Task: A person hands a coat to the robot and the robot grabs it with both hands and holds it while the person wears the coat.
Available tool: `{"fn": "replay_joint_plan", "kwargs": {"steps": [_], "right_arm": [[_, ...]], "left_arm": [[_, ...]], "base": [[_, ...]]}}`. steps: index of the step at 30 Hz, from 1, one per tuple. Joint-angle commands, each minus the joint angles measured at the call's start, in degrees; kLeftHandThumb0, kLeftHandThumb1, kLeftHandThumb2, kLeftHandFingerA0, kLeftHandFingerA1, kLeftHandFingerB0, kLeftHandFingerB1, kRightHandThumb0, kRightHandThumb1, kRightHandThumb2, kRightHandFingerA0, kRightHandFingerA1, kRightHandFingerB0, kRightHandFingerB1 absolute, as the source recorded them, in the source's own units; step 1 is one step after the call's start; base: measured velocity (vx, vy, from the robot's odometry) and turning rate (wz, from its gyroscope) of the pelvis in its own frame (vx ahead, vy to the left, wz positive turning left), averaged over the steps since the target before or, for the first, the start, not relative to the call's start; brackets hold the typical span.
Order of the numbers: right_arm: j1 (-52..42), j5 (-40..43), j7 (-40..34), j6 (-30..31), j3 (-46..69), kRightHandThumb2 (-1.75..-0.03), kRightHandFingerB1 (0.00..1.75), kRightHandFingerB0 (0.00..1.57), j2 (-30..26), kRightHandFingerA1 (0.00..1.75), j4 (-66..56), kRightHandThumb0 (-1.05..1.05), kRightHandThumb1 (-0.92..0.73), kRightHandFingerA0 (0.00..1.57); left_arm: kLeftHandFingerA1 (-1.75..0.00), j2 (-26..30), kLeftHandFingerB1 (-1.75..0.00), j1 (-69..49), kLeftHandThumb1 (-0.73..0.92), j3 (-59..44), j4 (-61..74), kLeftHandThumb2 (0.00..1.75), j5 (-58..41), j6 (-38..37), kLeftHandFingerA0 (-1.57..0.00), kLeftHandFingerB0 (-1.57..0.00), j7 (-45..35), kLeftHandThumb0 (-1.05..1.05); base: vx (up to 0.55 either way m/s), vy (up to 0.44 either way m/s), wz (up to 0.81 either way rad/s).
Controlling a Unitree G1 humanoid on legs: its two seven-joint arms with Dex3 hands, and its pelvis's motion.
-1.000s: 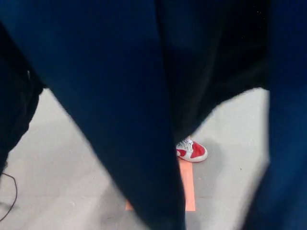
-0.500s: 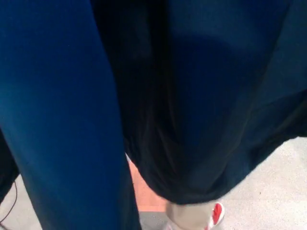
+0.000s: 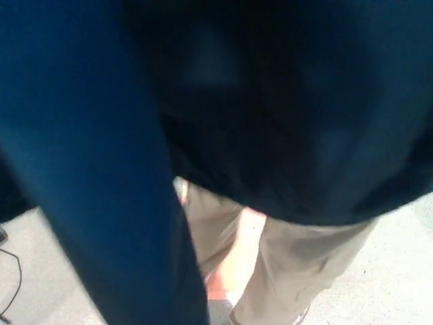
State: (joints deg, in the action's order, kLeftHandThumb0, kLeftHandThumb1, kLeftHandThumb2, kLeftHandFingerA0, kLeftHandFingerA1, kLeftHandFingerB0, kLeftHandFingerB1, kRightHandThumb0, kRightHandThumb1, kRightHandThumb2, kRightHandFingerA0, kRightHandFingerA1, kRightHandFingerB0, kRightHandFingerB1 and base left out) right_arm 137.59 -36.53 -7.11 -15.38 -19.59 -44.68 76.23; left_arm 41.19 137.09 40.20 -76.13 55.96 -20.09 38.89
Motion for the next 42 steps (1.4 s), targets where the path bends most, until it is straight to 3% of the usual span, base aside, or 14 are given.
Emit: {"fn": "replay_joint_plan", "kwargs": {"steps": [1,11,19,31,32,33,35,36,37,38,39,40,41,42], "right_arm": [[0.34,-0.21,-2.46,2.39,1.08,-0.62,1.74,0.65,-1.99,1.75,-0.01,-0.4,-0.8,0.94],[0.18,-0.63,-2.56,2.01,1.2,-0.62,1.73,0.67,-2.02,1.75,-0.03,-0.4,-0.8,0.92],[0.22,-0.58,-2.24,2.72,1.46,-0.63,1.68,0.66,-1.72,1.75,-0.06,-0.4,-0.8,0.92],[-0.13,-1.22,-2.55,2.38,1.6,-0.63,1.71,0.64,-2.2,1.75,-0.13,-0.41,-0.82,0.9],[-0.03,-0.22,-2.03,2.84,2.56,-0.65,1.0,0.99,-1.97,1.44,-0.15,-0.52,-0.76,1.06],[0.58,2.19,3.76,4.28,4.41,-0.65,0.29,0.24,-1.62,0.34,0.12,-0.78,-0.81,0.2],[0.8,2.89,6.36,4.9,5.56,-0.65,0.29,0.24,-1.45,0.34,0.17,-0.78,-0.81,0.2],[0.89,2.24,6.93,5.13,5.4,-1.05,0.16,0.04,-1.48,0.1,0.07,-0.87,-0.69,0.0],[1.02,1.57,7.54,5.41,4.99,-1.05,0.16,0.04,-1.53,0.1,0.01,-0.87,-0.69,0.0],[0.82,1.19,7.94,4.56,4.79,-1.08,0.0,0.0,-1.72,0.01,-0.44,-1.05,-0.78,0.0],[0.61,1.33,7.66,4.06,4.97,-1.08,0.0,0.0,-1.74,0.04,-0.71,-1.05,-0.8,0.0],[0.44,1.59,7.27,3.44,5.28,-1.08,0.0,0.0,-1.85,0.04,-1.01,-1.05,-0.8,0.0],[0.26,1.61,6.55,2.93,5.42,-0.98,0.0,0.0,-1.95,0.01,-1.26,-0.91,-0.7,0.0],[0.08,1.54,5.79,2.52,5.47,-0.98,0.0,0.0,-2.01,0.01,-1.46,-0.91,-0.7,0.0]], "left_arm": [[-1.75,3.13,-1.6,-0.49,0.83,-1.16,-1.39,0.66,0.49,3.39,-0.96,-0.71,-0.54,-0.44],[-1.75,3.78,-1.68,-1.13,0.82,-1.77,-1.43,0.65,0.46,2.91,-0.96,-0.72,-1.55,-0.44],[-1.75,4.07,-1.45,-1.05,0.82,-1.41,-1.39,0.64,1.08,3.39,-0.94,-0.76,-2.13,-0.44],[-1.75,3.84,-1.52,-1.34,0.83,-1.66,-1.32,0.65,1.59,3.46,-0.96,-0.73,-0.85,-0.45],[-1.25,3.52,-1.03,-2.0,0.7,-3.86,-1.19,1.07,-0.76,2.74,-0.95,-0.73,-1.27,-0.52],[-0.49,3.28,-0.46,-2.63,0.69,-5.86,-1.16,0.99,-2.77,2.62,-0.07,-0.19,-2.51,-0.75],[-0.49,3.15,-0.46,-2.97,0.69,-7.28,-1.04,0.99,-3.06,2.58,-0.07,-0.19,-3.14,-0.75],[-0.12,2.94,-0.25,-3.23,0.83,-8.55,-0.9,0.65,-3.76,2.2,0.0,-0.11,-3.13,-0.79],[-0.12,2.68,-0.25,-3.5,0.83,-9.88,-0.77,0.65,-4.8,1.74,0.0,-0.11,-3.06,-0.79],[-0.04,1.66,0.0,-3.99,0.8,-12.08,-0.33,1.09,-6.57,2.31,0.0,0.0,-3.95,-1.05],[-0.06,1.44,0.0,-4.16,0.8,-12.83,-0.16,1.08,-6.87,2.61,0.0,0.0,-4.46,-1.05],[-0.01,1.22,-0.01,-4.34,0.71,-13.56,0.03,0.95,-6.88,3.32,0.0,0.0,-4.77,-0.93],[-0.15,1.11,-0.02,-4.51,0.78,-14.09,0.23,1.06,-6.81,3.76,0.0,0.0,-4.37,-1.01],[-0.15,1.07,-0.02,-4.65,0.78,-14.45,0.41,1.06,-6.77,3.99,0.0,0.0,-3.81,-1.01]], "base": [[0.0,0.0,0.0],[0.0,0.0,0.0],[0.0,0.0,0.0],[0.0,0.0,0.0],[0.0,0.0,0.0],[0.0,0.0,0.08],[0.0,0.0,0.0],[0.0,0.0,0.0],[0.0,0.0,0.0],[0.0,0.0,0.0],[0.0,0.0,0.0],[0.0,0.0,0.0],[0.0,0.0,0.0],[0.0,0.0,0.0]]}}
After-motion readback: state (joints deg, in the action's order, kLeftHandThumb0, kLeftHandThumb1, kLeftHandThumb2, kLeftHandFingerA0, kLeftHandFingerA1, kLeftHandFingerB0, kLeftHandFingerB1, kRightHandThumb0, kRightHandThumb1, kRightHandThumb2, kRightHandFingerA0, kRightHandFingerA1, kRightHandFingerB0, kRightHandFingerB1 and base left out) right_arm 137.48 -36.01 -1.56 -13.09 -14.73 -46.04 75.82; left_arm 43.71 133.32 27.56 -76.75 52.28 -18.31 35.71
